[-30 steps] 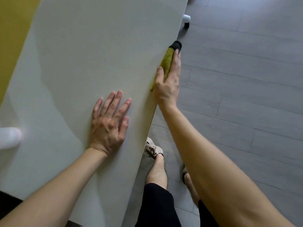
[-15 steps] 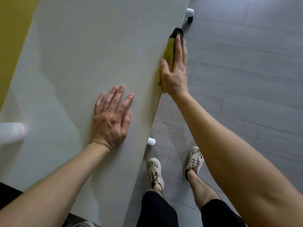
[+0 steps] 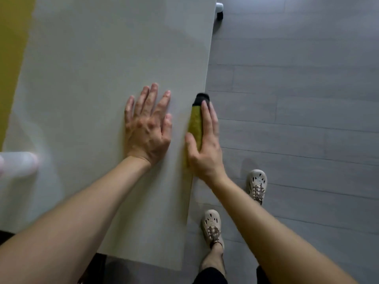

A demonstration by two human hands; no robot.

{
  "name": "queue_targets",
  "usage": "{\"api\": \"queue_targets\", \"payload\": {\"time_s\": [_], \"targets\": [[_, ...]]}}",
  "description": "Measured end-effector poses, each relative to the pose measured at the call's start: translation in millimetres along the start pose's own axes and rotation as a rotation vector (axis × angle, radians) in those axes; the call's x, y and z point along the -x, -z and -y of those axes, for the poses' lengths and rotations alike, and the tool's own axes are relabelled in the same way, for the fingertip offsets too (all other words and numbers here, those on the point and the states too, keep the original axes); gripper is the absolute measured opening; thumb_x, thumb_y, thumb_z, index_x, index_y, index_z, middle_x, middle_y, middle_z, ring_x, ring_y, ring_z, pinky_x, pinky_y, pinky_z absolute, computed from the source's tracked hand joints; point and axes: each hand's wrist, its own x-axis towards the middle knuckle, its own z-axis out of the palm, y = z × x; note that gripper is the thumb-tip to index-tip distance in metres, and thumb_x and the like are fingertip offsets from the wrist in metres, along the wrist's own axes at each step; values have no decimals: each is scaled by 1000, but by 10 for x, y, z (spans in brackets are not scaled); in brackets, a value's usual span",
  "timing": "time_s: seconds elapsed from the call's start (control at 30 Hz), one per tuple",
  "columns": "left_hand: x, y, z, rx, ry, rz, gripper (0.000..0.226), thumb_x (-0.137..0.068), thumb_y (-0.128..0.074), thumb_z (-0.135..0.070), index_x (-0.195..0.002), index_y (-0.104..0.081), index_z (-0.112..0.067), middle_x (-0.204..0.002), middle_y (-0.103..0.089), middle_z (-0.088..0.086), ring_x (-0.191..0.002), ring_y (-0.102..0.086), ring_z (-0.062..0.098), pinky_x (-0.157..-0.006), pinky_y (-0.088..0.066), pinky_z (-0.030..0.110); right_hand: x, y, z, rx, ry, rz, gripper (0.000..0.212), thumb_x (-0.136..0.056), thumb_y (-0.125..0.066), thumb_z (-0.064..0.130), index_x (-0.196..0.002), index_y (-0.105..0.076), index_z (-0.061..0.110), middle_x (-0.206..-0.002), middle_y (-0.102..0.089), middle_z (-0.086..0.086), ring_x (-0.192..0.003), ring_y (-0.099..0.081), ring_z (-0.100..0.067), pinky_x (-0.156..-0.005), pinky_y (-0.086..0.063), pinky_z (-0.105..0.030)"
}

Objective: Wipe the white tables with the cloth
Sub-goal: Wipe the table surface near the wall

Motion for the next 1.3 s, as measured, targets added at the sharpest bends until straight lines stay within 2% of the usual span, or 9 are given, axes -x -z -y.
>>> {"api": "queue_targets", "payload": {"time_s": [0.17,0.27,0.47,0.67,0.77,0.9,1.07,1.23,1.3], "targets": [[-16,9,-27,24,4,-24,57,-105,-43,-40,-160,-50,-26,-174,-37,8,-162,-33,26,-132,-19,55,-790,45,34,15,-15,-110,81,-99,-58,19,-173,-25,26,-179,-23,2,-158,-22,-6,-116,-22,-15],[-7,2,-50,61,14,-47,56,-101,-45,-36,-153,-56,-19,-172,-41,8,-160,-36,26,-132,-21,55,-21,-89,-17,7,-17,-140,81,-96,-57,20,-172,-28,23,-179,-24,2,-157,-22,6,-113,-15,2],[17,60,-100,34,9,-78,40,-97,-50,-30,-134,-63,-19,-156,-54,13,-148,-47,34,-126,-29,52,1936,-180,2,6,-43,18,84,-101,-61,18,-172,-19,34,-180,-9,20,-165,-13,1,-125,-16,-9],[47,151,-111,28,27,-80,39,-95,-53,-34,-129,-68,-24,-132,-58,11,-123,-54,37,-107,-39,45,348,-94,-5,28,-60,-99,85,-93,-57,26,-172,-26,28,-179,-23,6,-159,-20,3,-112,-12,4],[121,132,-23,90,13,-10,55,-96,-49,-33,-147,-64,-20,-146,-59,12,-137,-53,38,-119,-39,46,-42,-37,-28,-4,-44,-67,85,-95,-58,25,-173,-23,31,-179,-21,7,-162,-22,-8,-117,-21,-15],[515,257,34,129,-53,160,65,-102,-42,-41,-164,-47,-21,-175,-34,11,-165,-27,28,-135,-15,50,817,-184,-69,-2,-26,-96,82,-100,-60,18,-173,-24,28,-180,-19,8,-160,-17,7,-113,-13,3],[1496,480,136,41,-70,159,61,-107,-44,-43,-167,-40,-30,-180,-23,6,-168,-17,23,-135,-12,57,2345,-251,-34,-41,-62,23,83,-101,-61,22,-172,-19,35,-180,-9,23,-165,-14,0,-125,-14,-8],[1742,356,176,26,-51,105,62,-108,-42,-44,-168,-39,-30,-180,-21,5,-168,-16,22,-133,-17,61,967,-183,-80,-32,-25,-38,80,-102,-60,19,-173,-24,29,-180,-19,10,-158,-17,8,-114,-12,2],[1741,339,172,18,-49,74,61,-108,-43,-44,-167,-41,-30,-179,-25,5,-167,-19,23,-132,-18,60,211,-110,-64,-7,-32,-88,80,-102,-60,15,-173,-24,31,-180,-20,9,-159,-20,-2,-114,-13,-6]]}}
